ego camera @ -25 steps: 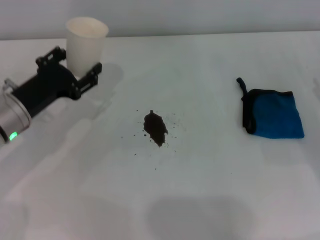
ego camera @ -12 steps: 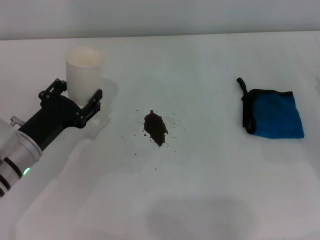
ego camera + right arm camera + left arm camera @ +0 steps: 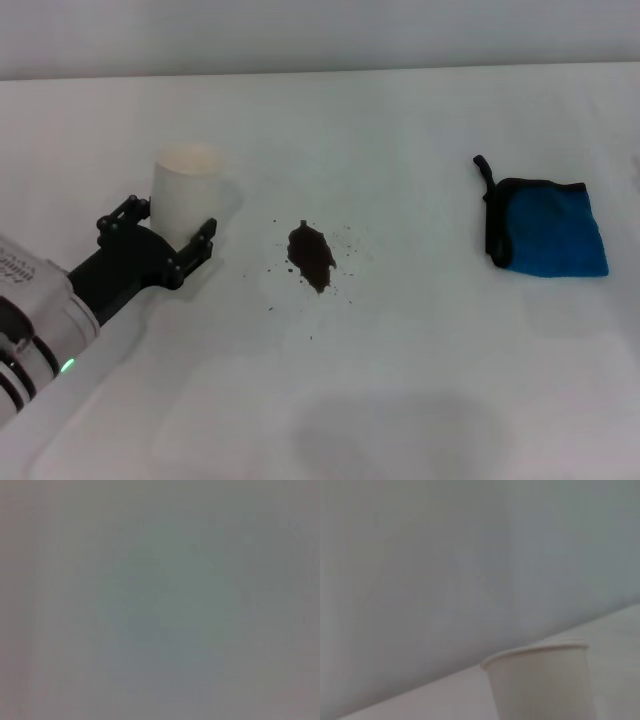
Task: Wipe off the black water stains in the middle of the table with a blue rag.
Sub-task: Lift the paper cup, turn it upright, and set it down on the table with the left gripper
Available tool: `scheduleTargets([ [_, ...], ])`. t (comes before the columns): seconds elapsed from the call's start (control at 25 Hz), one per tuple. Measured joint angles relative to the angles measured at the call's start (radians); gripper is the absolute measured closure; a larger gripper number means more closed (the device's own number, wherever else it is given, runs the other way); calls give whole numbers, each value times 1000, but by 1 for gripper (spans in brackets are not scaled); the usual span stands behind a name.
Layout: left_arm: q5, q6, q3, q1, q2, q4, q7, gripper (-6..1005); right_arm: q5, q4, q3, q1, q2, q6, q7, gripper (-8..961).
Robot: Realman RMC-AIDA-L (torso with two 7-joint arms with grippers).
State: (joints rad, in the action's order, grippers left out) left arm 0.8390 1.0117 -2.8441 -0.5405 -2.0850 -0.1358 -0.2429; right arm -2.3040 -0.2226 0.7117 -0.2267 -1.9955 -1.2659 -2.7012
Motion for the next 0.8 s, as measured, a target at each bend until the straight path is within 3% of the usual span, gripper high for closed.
scheduleTargets([
  [0.8,-5,-96,0,52,-3,-56,103,296,0,0,-7,0,0,-39,14,195],
])
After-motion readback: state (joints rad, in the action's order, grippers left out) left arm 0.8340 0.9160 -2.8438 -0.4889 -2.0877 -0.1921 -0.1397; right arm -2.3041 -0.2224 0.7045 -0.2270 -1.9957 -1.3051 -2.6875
